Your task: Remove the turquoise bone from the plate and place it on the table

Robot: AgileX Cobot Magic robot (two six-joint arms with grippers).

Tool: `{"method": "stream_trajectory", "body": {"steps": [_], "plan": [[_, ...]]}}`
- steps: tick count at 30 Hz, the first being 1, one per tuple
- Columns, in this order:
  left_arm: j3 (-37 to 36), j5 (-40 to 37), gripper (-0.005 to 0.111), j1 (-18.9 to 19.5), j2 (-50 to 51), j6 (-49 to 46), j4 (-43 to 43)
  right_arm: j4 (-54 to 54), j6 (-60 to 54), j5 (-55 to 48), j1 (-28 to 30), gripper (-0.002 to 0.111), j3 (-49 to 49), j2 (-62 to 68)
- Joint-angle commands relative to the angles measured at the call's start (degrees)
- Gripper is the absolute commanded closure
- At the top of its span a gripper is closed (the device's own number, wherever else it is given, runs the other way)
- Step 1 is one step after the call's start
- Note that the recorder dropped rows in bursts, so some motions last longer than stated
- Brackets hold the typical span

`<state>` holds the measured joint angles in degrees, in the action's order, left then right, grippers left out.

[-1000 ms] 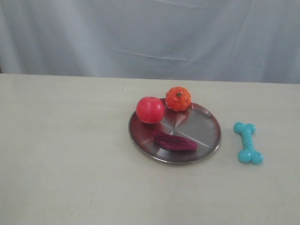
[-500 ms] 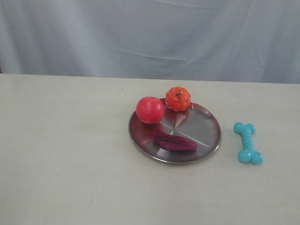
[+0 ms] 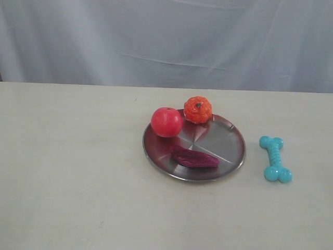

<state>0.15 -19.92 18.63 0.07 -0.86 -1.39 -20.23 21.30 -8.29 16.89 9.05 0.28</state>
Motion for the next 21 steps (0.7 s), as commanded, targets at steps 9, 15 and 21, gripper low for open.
{"method": "stream_trajectory", "body": {"steps": [9,15,21], "plan": [[-0.1,0.3,0.107,0.1,-0.1,0.2,-0.1,-0.3,3.6,-0.2,0.3,0.109,-9.1,-0.3],[-0.1,0.3,0.107,0.1,-0.1,0.2,-0.1,-0.5,3.1,-3.2,0.3,0.109,-9.1,-0.3],[-0.1,0.3,0.107,0.1,-0.1,0.2,-0.1,-0.7,3.1,-3.2,0.3,0.109,-9.1,-0.3]]}}
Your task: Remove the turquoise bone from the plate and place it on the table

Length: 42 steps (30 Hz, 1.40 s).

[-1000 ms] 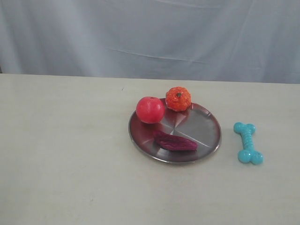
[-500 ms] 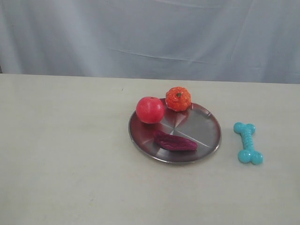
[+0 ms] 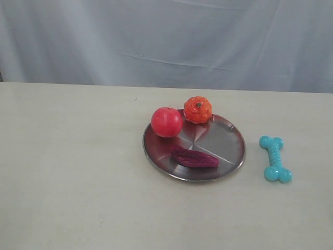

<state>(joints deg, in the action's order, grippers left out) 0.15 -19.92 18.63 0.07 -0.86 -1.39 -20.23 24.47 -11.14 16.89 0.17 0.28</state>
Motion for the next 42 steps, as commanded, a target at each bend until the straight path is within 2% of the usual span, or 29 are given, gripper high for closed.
{"method": "stream_trajectory", "body": {"steps": [1,9,16,26,34,42], "plan": [[-0.1,0.3,0.107,0.1,-0.1,0.2,-0.1,-0.8,-0.2,-0.3,0.3,0.109,-0.2,-0.3],[-0.1,0.3,0.107,0.1,-0.1,0.2,-0.1,0.2,-2.5,-1.1,0.3,0.109,-0.2,-0.3],[-0.1,0.3,0.107,0.1,-0.1,0.2,-0.1,20.2,-27.4,-1.2,0.3,0.109,-0.2,-0.3],[-0.1,0.3,0.107,0.1,-0.1,0.2,-0.1,20.2,-22.5,-1.3,0.3,0.109,-0.2,-0.3],[-0.1,0.3,0.107,0.1,-0.1,0.2,-0.1,19.8,-21.1,-8.5,0.3,0.109,-0.2,-0.3],[-0.1,0.3,0.107,0.1,-0.1,0.2,-0.1,19.8,-21.1,-8.9,0.3,0.109,-0.2,-0.3]]}}
